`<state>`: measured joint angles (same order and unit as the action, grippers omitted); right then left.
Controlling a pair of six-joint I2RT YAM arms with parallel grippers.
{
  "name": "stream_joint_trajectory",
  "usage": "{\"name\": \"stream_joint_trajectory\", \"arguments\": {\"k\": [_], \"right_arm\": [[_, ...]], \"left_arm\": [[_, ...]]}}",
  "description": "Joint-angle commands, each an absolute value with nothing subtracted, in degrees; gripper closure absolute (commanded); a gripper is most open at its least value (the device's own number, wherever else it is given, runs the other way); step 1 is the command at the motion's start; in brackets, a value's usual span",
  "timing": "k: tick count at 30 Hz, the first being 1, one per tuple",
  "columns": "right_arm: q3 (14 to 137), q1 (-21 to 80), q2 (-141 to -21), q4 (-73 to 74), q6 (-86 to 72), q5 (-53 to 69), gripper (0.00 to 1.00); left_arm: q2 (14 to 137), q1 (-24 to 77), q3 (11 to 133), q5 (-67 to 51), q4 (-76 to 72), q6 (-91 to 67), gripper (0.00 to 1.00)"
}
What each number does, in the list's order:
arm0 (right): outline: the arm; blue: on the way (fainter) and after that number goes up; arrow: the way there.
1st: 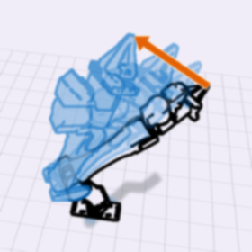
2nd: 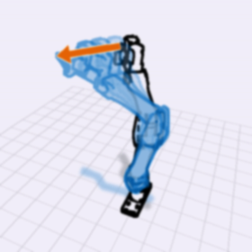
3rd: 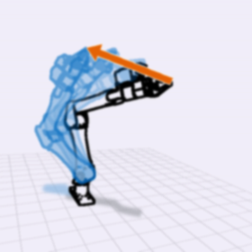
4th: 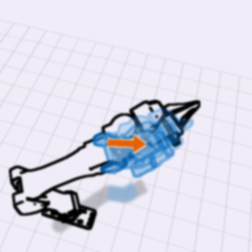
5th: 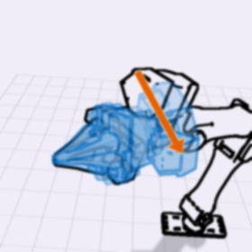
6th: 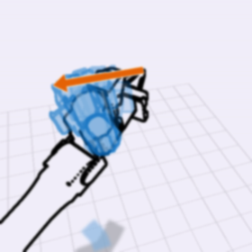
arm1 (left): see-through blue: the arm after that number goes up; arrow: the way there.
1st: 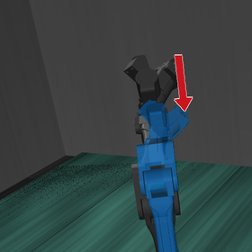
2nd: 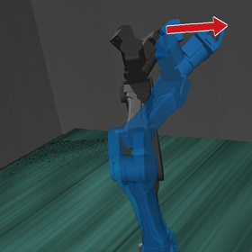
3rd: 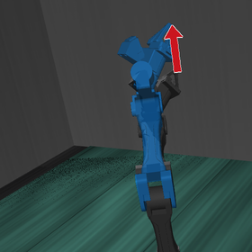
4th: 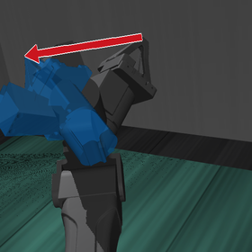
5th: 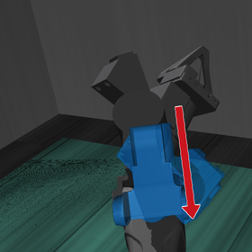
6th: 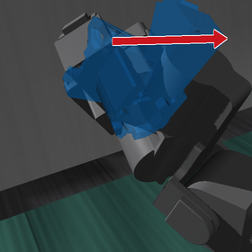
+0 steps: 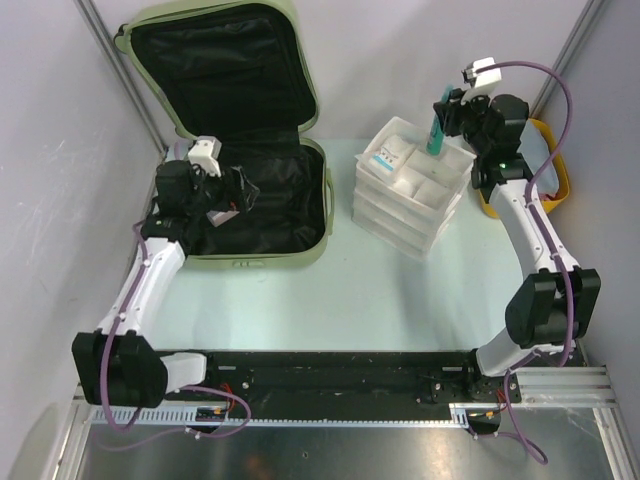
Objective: Open, take out, and arrange the luggage
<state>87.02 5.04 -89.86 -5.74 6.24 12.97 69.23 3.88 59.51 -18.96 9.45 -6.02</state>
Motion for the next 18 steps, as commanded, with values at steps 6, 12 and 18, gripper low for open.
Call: {"name": "stream_joint_trajectory", "arguments": {"k": [6, 12, 18], "right_arm": [[85.3, 4.8, -90.4, -9.1, 5.9, 15.9, 0.74], [85.2, 5.1, -88.3, -6.9, 5.3, 15.8, 0.34], [85.3, 5.3, -84.8, -5.3, 5.2, 15.8, 0.18]], "left_arm": [[78.2, -1.9, 65.0, -17.1, 15.6, 10.7, 0.0], [85.5, -7.0, 70.0, -19.2, 19.5, 23.3, 0.0], [95.1, -8.3, 75.7, -17.1, 22.6, 33.1, 0.0]]}}
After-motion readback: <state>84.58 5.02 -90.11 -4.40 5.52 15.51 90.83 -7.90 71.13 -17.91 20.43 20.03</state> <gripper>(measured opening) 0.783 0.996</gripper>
